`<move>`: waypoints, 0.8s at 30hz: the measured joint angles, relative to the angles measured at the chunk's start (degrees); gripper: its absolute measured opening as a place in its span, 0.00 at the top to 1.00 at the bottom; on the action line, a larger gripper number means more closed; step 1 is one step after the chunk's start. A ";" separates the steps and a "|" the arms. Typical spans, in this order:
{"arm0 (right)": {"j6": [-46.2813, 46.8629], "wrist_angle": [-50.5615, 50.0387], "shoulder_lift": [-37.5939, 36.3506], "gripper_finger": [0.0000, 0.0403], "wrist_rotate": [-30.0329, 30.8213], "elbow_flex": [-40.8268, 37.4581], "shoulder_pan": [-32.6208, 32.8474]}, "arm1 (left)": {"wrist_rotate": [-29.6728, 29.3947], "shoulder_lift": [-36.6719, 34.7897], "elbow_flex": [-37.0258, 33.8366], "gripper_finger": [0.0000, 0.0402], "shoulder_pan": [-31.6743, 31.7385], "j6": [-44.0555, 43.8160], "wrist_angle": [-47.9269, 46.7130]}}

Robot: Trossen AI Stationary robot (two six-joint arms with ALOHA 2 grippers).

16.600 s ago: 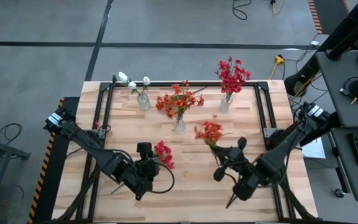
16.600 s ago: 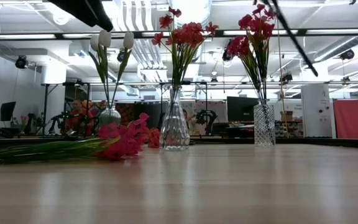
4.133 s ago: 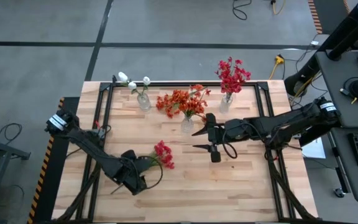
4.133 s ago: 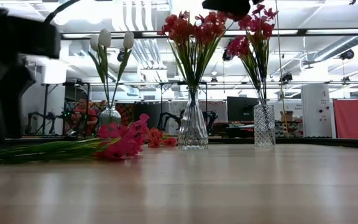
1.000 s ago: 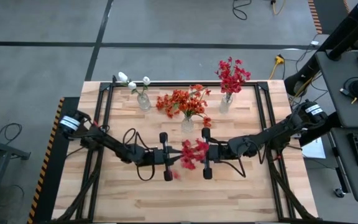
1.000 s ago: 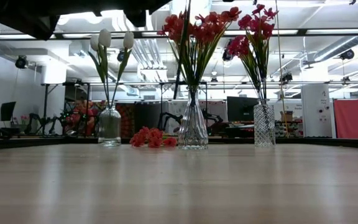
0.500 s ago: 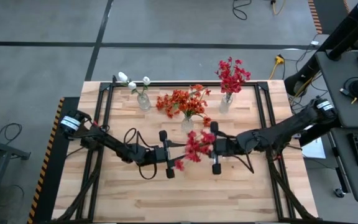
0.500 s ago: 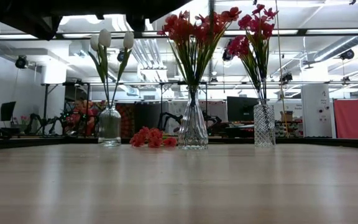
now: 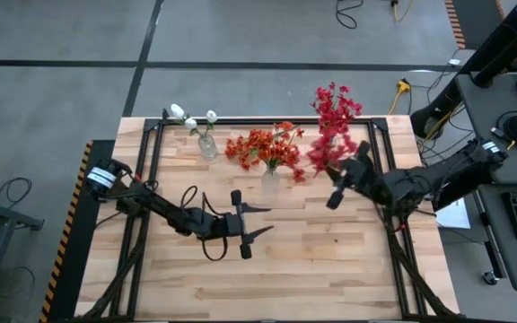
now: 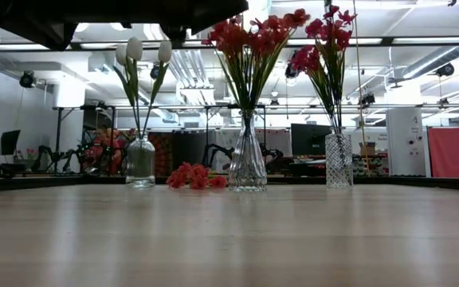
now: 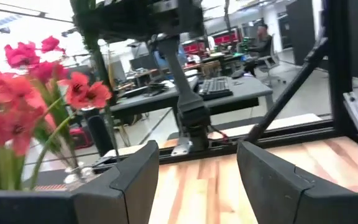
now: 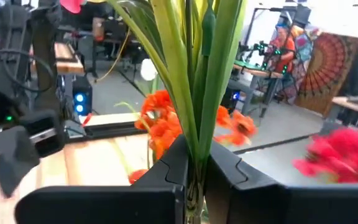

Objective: Sort flowers into vase by color
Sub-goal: Put the red flowers into the top right transparent vase

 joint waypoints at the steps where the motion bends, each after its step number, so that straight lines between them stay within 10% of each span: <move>1: 0.65 0.02 -1.31 0.95 0.45 -0.88 -0.01 | 0.41 0.22 0.53 0.50 0.02 0.03 -0.16; 15: 8.55 0.57 -9.69 0.95 31.87 -10.57 -0.01 | 0.73 3.35 9.25 0.50 1.18 4.49 -11.68; 24: 4.24 0.93 -12.29 0.95 32.74 -9.59 -3.95 | 0.55 3.35 10.00 0.50 2.93 4.16 -11.50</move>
